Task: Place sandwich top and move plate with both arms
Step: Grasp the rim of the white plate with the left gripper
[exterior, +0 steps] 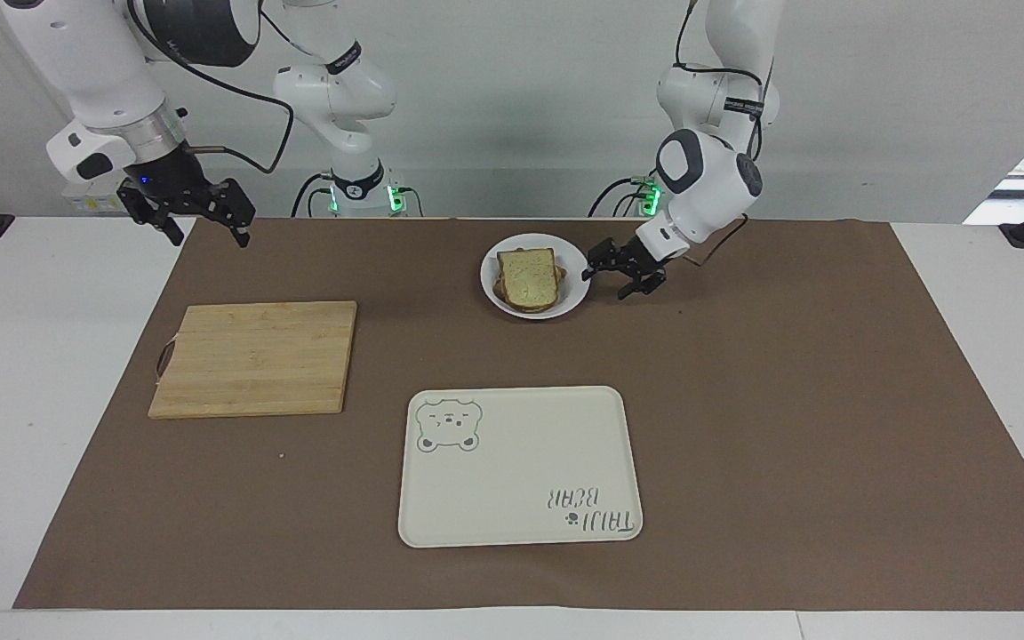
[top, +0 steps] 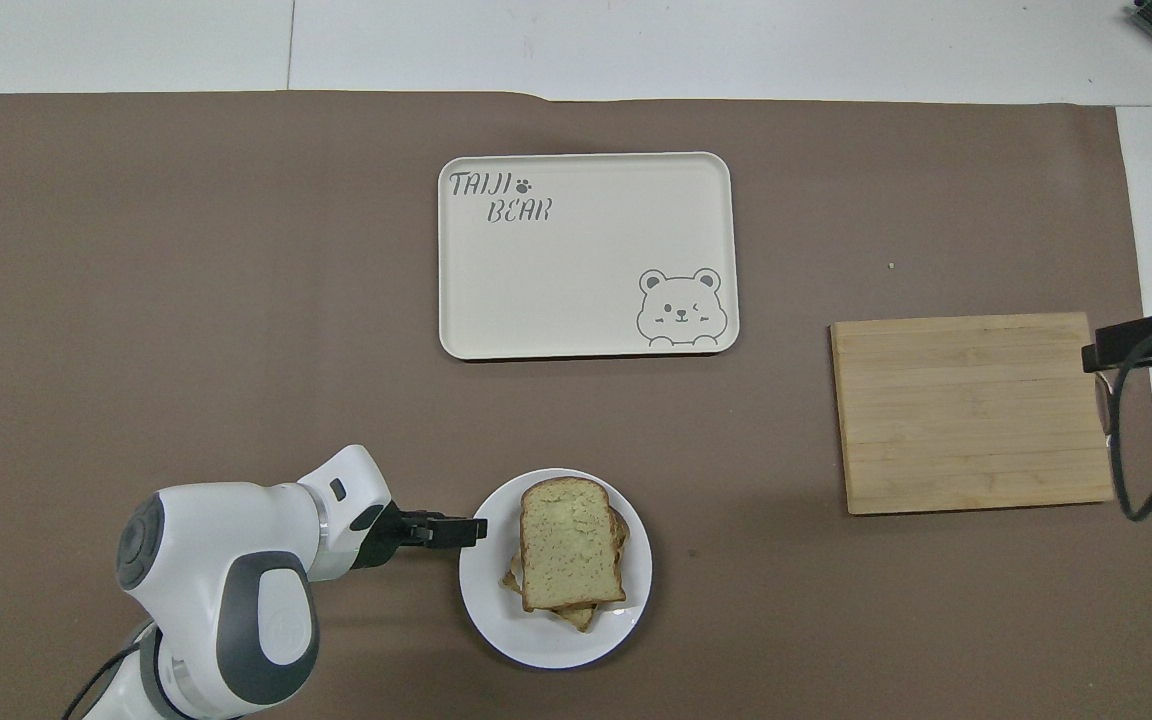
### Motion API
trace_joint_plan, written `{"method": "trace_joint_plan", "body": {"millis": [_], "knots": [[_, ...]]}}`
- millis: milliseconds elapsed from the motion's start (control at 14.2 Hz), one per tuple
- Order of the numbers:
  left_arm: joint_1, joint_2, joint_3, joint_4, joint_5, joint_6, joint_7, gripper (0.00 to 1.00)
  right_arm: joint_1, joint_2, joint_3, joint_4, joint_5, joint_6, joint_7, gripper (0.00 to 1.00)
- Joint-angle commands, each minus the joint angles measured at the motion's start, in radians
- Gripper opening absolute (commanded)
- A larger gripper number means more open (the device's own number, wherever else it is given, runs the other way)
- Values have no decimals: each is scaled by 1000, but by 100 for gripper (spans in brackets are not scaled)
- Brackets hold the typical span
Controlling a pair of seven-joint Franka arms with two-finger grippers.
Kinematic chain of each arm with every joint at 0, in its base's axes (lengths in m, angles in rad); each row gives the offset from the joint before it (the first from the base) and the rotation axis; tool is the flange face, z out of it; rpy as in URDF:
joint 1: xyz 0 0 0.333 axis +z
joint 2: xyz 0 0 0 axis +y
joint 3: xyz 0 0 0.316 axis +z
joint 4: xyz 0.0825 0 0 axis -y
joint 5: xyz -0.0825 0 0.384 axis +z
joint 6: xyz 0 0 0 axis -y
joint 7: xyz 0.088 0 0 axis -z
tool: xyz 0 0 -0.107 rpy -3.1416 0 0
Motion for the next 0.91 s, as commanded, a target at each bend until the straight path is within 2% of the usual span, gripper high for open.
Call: {"method": "trace_joint_plan", "body": {"millis": [0, 70, 141, 211, 281, 352, 422, 844], "knots": [[-89, 9, 15, -48, -76, 86, 17, 100, -20, 23, 39, 86, -23, -96, 23, 100], [-110, 8, 15, -53, -111, 112, 16, 98, -17, 23, 39, 88, -21, -87, 25, 100], [-120, 8, 15, -53, -142, 115, 16, 90, -17, 11, 38, 67, -21, -87, 28, 100], [-120, 2, 15, -57, -144, 112, 14, 72, -18, 14, 36, 69, -17, -86, 23, 100], [-123, -3, 15, -66, -144, 110, 14, 35, -18, 11, 38, 66, -9, -93, 20, 100], [-124, -4, 17, -68, -144, 110, 14, 5, -15, 13, 38, 66, -9, -87, 22, 100], [-124, -6, 17, -68, -145, 106, 14, 0, -14, 11, 39, 66, -7, -87, 20, 100], [-111, 3, 18, -57, -145, 152, 10, 0, -14, 13, 39, 66, -7, -87, 20, 100]]}}
